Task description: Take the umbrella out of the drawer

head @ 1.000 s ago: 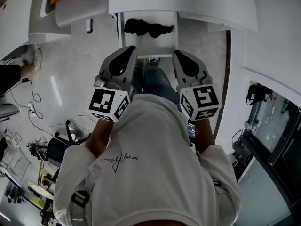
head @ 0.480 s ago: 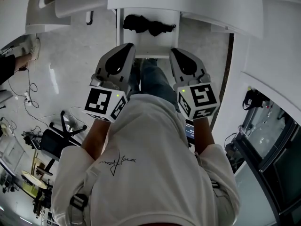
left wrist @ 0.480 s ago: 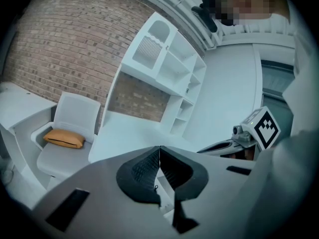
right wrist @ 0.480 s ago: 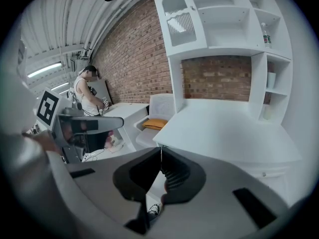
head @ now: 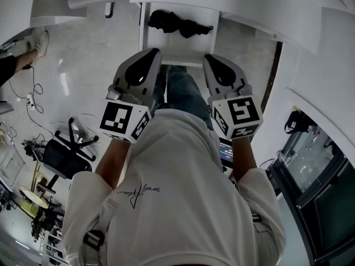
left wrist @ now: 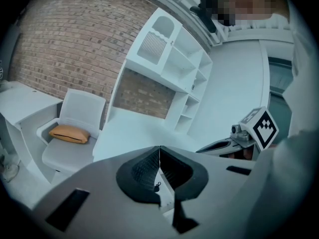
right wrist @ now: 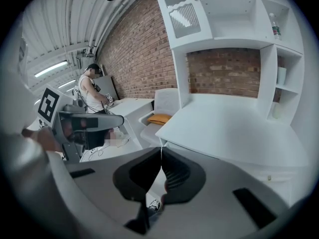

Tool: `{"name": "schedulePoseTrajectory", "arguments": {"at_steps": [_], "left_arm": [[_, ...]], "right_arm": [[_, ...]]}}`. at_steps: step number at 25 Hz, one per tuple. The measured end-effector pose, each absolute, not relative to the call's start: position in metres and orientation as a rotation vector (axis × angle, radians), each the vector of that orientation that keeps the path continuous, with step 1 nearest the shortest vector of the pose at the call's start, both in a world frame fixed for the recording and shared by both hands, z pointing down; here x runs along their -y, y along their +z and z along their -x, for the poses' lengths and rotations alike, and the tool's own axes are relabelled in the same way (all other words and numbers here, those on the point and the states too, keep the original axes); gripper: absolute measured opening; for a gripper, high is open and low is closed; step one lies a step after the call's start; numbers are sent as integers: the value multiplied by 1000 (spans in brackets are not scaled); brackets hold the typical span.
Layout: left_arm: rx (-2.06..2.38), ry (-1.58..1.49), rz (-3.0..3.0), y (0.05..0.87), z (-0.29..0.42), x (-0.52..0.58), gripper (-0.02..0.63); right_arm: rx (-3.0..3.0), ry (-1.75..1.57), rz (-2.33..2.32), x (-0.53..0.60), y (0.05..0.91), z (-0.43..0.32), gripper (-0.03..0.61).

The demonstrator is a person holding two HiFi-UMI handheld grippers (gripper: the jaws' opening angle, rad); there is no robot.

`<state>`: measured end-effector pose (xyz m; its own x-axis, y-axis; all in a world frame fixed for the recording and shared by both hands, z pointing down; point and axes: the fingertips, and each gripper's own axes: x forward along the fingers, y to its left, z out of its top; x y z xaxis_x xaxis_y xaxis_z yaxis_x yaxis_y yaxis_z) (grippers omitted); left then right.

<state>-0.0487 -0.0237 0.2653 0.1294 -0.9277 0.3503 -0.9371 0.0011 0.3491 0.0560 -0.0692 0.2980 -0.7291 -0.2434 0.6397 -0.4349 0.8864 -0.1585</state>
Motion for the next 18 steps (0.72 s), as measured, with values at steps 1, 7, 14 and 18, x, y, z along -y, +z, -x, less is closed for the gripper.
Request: {"name": "schedulePoseTrajectory", "arguments": {"at_steps": [1,7,14,18], "left_arm": [[1795,25,-1910,266,49,24,17],[1818,32,-1867,276,55,28,17],[1812,20,-1836,281,54,31,17],[1814,13,-1825,282,55,36,17]], "right_arm": [[2408,395,-473,70,300,-56,26],[2386,357,-380,76,313,-48,26],[2381,346,-329,80,321,-46,26],[2374,341,-308,83,326,-46,26]]}}
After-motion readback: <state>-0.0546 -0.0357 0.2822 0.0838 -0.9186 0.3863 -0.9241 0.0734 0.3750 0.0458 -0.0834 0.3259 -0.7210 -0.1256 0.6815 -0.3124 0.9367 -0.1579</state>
